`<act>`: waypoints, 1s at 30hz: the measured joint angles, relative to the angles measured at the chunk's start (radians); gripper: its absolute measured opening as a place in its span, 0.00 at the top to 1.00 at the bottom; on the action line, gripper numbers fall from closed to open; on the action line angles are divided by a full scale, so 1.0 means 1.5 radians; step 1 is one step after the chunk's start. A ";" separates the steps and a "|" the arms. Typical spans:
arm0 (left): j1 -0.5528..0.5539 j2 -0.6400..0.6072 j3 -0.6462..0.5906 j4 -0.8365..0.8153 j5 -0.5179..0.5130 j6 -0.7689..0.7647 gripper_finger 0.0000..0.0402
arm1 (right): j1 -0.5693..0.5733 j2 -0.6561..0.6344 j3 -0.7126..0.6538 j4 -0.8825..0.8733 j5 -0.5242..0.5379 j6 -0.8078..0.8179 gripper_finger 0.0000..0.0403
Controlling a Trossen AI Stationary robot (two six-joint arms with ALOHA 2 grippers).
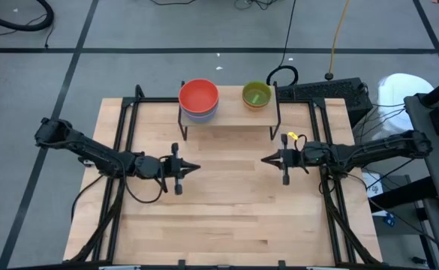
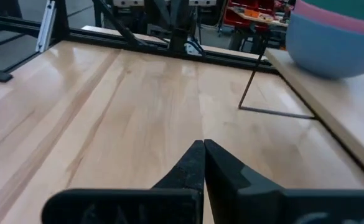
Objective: Place and stack bowls onto a shelf
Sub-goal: Return to Home Position
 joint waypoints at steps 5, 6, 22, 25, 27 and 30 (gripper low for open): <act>0.000 -0.005 -0.082 0.105 0.000 -0.001 0.99 | 0.007 -0.038 -0.041 0.002 -0.001 0.020 1.00; 0.000 -0.011 -0.097 0.122 0.000 -0.004 0.99 | 0.007 -0.044 -0.047 0.001 -0.001 0.025 1.00; -0.003 -0.220 -0.259 0.164 0.000 -0.036 0.99 | 0.006 -0.143 -0.109 0.003 -0.019 0.031 1.00; -0.003 -0.256 -0.280 0.164 0.000 -0.038 0.99 | 0.006 -0.156 -0.122 0.003 -0.019 0.033 1.00; -0.003 -0.274 -0.283 0.150 -0.001 -0.040 0.99 | 0.006 -0.165 -0.129 0.002 -0.018 0.035 1.00; -0.003 -0.292 -0.283 0.131 -0.001 -0.036 0.99 | 0.006 -0.173 -0.135 0.002 -0.018 0.035 1.00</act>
